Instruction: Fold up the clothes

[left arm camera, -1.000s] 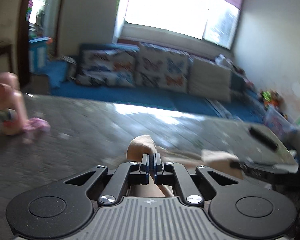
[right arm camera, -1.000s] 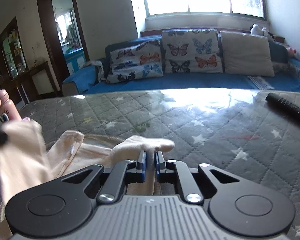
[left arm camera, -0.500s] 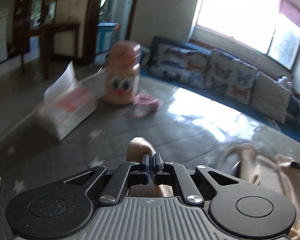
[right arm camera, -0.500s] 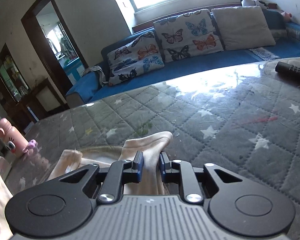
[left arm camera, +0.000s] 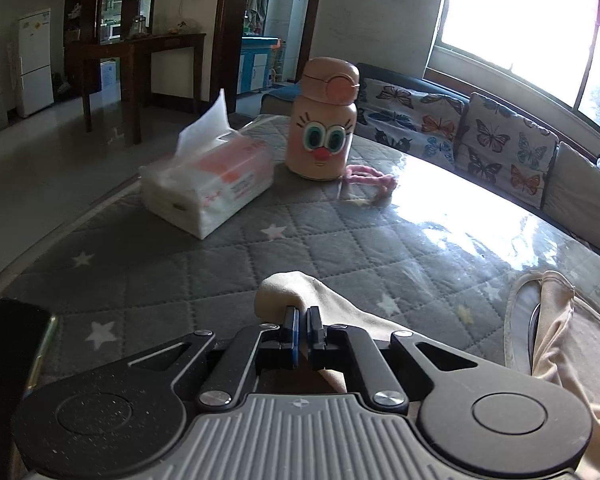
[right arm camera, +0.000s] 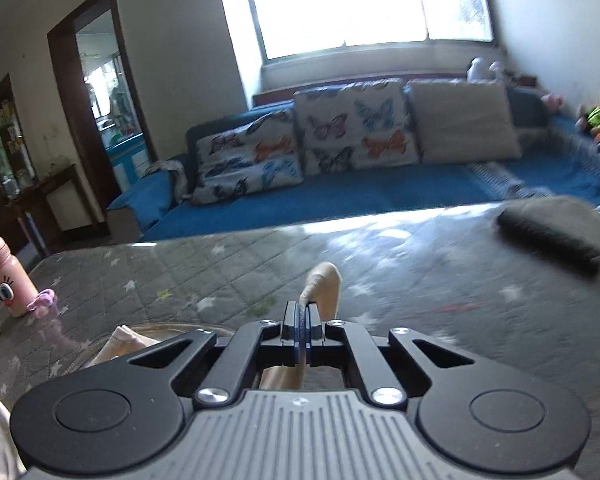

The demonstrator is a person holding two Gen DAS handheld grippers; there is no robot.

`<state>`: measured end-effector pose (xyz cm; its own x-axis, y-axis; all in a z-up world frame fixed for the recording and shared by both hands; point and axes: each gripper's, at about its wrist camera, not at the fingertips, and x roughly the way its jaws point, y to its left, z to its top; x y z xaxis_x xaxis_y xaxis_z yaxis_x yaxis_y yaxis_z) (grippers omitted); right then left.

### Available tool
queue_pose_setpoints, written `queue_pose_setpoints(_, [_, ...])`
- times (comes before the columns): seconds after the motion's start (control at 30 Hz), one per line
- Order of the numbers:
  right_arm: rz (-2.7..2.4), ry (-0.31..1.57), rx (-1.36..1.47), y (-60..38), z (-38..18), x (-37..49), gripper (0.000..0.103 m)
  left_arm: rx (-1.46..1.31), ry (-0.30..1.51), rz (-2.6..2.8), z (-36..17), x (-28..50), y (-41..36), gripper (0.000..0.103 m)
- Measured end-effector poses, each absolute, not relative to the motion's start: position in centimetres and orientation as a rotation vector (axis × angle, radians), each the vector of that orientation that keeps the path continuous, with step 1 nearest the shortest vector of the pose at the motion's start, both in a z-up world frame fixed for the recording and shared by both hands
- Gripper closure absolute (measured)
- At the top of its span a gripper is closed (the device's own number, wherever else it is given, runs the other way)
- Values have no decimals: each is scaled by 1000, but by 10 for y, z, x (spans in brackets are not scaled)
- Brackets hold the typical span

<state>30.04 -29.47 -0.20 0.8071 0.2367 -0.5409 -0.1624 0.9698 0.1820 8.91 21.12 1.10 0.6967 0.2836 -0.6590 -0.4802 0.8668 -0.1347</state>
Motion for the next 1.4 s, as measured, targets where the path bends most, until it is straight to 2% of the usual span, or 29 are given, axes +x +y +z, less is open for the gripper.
queue_pose_setpoints(0.17, [100, 573, 88, -327, 17, 258, 101, -320, 674, 434, 13, 64, 217, 99])
queue_pose_setpoints(0.5, [-63, 606, 83, -383, 11, 170, 101, -299, 731, 415, 4, 37, 228, 99])
queue_pose_setpoints(0.8, [-116, 656, 109, -405, 3, 144, 96, -172, 699, 267, 17, 26, 186, 93])
queue_pose_setpoints(0.87, [-115, 665, 109, -406, 2, 140, 95, -140, 685, 227, 22, 22, 175, 90])
queue_pose_setpoints(1.0, [-99, 697, 110, -407, -4, 139, 89, -76, 655, 147, 30, 15, 153, 70])
queue_pose_setpoints(1.07, [-94, 719, 107, -408, -8, 141, 85, -44, 639, 108, 35, 12, 141, 68])
queue_pose_setpoints(1.4, [-76, 822, 119, -418, -30, 153, 83, 138, 607, -220, 22, 20, 46, 56])
